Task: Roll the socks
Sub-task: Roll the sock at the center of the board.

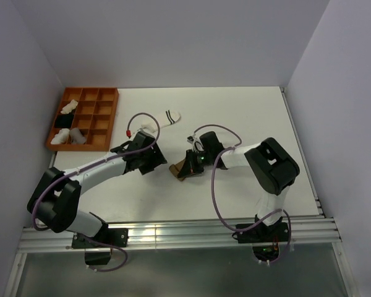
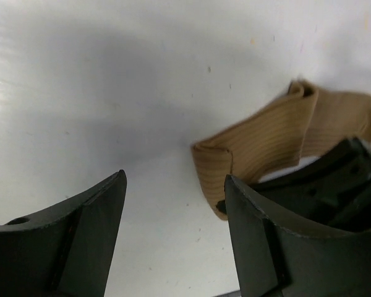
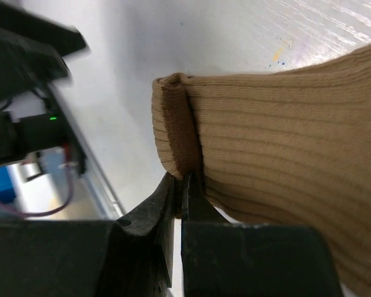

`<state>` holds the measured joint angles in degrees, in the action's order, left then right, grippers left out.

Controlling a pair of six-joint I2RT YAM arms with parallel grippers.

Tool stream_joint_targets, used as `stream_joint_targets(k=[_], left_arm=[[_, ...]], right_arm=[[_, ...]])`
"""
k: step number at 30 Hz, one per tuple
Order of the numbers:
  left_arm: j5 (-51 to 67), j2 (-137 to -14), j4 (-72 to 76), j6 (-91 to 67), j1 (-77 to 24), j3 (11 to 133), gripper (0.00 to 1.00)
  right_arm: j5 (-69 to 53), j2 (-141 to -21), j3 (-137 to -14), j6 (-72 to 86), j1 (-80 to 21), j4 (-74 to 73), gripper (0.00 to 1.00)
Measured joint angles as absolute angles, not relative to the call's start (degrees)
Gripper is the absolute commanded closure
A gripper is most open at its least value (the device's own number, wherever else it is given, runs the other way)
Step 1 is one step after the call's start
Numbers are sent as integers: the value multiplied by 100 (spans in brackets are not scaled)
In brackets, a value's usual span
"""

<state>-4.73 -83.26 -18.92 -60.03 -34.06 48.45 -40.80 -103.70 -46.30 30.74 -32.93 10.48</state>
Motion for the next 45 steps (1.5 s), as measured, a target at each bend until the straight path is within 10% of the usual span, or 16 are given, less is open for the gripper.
stream_joint_targets(k=[21, 31, 38, 45], left_arm=[[-126, -9205, -972, -6300, -3896, 4740, 39], [-110, -9450, -888, -6434, -4051, 4829, 67], [-115, -9688, -1131, -6368, -4088, 5146, 84], [-134, -9961, -1599, -6040, -4128, 5636, 86]], right_arm=[[-5664, -11201, -4082, 4512, -2738, 2829, 100], [-5730, -11284, -4082, 4574, -2696, 2906, 100], [-5341, -10925, -4106, 4121, -2700, 2311, 65], [-3555, -9415, -4073, 3052, -2971, 1074, 54]])
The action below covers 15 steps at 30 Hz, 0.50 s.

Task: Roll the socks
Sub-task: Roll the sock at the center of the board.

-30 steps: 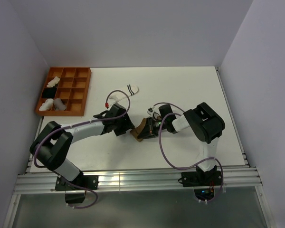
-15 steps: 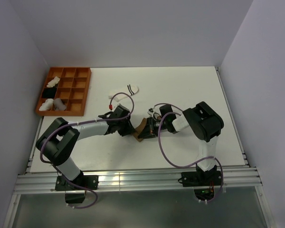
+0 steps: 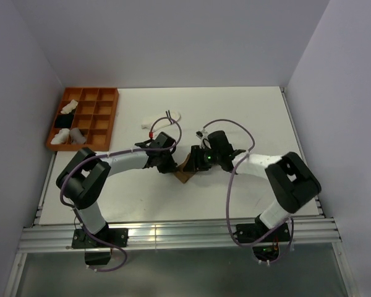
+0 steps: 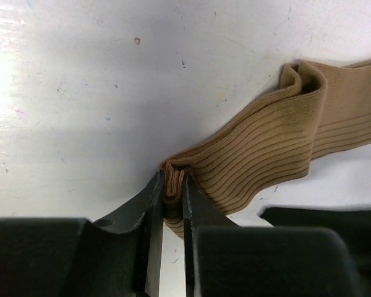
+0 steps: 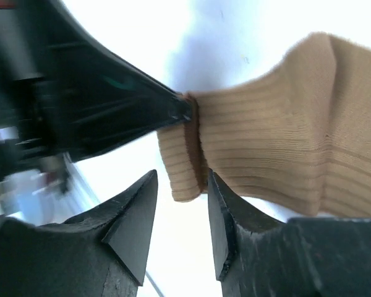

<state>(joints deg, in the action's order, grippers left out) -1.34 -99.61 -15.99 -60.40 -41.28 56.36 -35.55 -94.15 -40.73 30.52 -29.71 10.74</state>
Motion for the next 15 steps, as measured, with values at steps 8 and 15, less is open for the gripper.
stream_joint_targets(k=[8, 15], left_arm=[[-130, -10121, -1970, -5765, -4139, 5959, 86], [-130, -10206, -2152, -5627, -4143, 6121, 86]], right_arm=[[-854, -8287, -4073, 2099, -4556, 416, 53], [532, -8399, -4093, 1697, -5352, 156, 55]])
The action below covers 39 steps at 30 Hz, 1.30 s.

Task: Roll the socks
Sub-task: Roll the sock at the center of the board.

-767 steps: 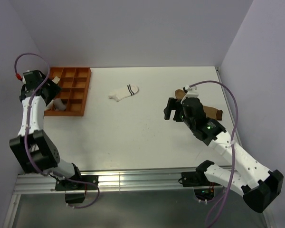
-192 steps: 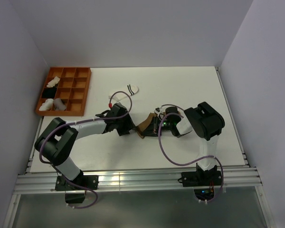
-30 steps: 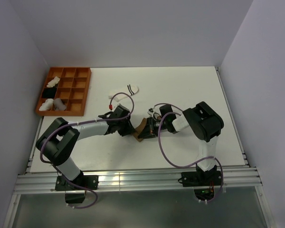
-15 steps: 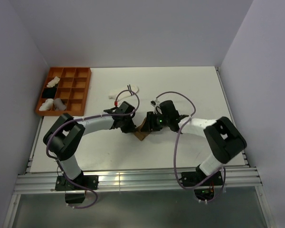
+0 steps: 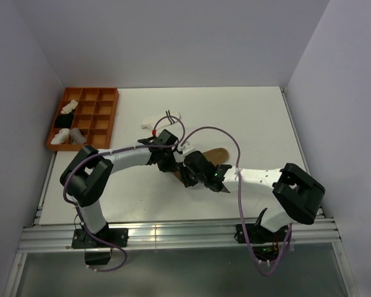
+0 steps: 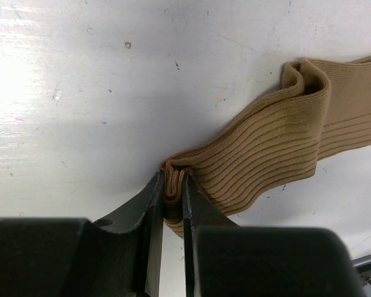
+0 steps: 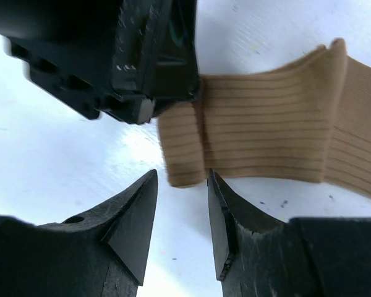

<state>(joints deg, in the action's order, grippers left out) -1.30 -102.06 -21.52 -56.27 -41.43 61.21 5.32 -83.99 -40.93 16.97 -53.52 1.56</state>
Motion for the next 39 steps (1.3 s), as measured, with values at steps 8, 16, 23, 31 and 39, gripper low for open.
stream_joint_targets(k=[8, 16, 23, 31, 39], left_arm=[[-121, -10250, -2215, -5594, -4145, 6182, 86], [-108, -10261, -2231, -5524, -4145, 6206, 86], [-89, -10265, -2231, -5516, -4143, 6206, 86], [19, -10280, -2224, -5518, -4084, 6206, 85], [49, -10294, -2215, -5516, -4053, 6206, 71]], right_arm=[[1247, -8718, -4270, 1490, -5765, -5, 56], [1586, -8788, -4440, 1347, -5983, -82, 56], [1688, -9070, -4604, 1251, -6066, -91, 56], [1835, -9467, -4663, 1253, -6108, -95, 56], [2263, -9642, -4735, 1409, -6202, -156, 86]])
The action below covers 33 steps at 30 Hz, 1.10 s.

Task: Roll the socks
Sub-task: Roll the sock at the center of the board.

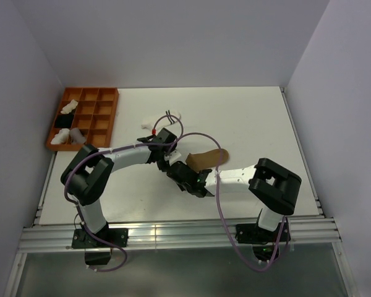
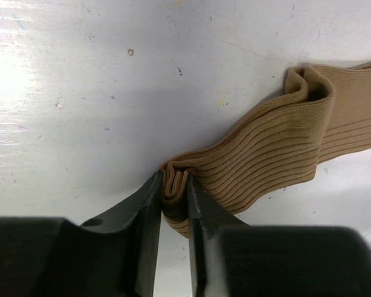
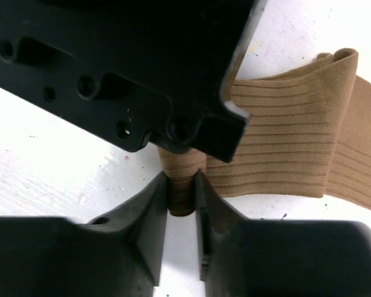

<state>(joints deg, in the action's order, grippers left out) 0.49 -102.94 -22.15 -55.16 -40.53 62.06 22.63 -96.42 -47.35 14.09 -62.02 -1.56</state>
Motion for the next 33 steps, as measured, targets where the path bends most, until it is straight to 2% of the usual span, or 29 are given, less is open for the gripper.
stream_joint_targets(k=[1, 3, 4, 5, 8, 11, 19, 25, 33], left_arm=[[30, -10294, -2217, -5522, -4053, 6206, 69], [-1, -10294, -2217, -5516, -4056, 6206, 57], [-27, -10294, -2220, -5529, -4056, 6206, 53], [-54, -10283, -2209, -5557, -4056, 6206, 43], [-187, -10162, -2191, -5669, -4058, 6173, 30], [-331, -9918, -2198, -5778, -4025, 5972, 23], [-646, -9043, -2106, -6182, -3933, 5428, 21], [-569, -8844, -1710, -6368, -3933, 5155, 23], [-329, -8842, -1214, -6440, -3968, 4851, 25]], right_arm=[[2296, -9647, -4737, 1413, -6211, -154, 90], [2314, -9647, -4744, 1444, -6217, -156, 100], [2311, -9647, -4748, 1444, -6217, -158, 100], [2307, -9644, -4748, 1448, -6217, -161, 100], [2145, -9618, -4748, 1444, -6171, -154, 100], [1667, -9557, -4746, 1461, -5999, -130, 100], [-423, -9253, -4292, 2012, -4810, 384, 100], [-2287, -9262, -3671, 2689, -3715, 1291, 100], [-4064, -9904, -3194, 3629, -2860, 2727, 100]])
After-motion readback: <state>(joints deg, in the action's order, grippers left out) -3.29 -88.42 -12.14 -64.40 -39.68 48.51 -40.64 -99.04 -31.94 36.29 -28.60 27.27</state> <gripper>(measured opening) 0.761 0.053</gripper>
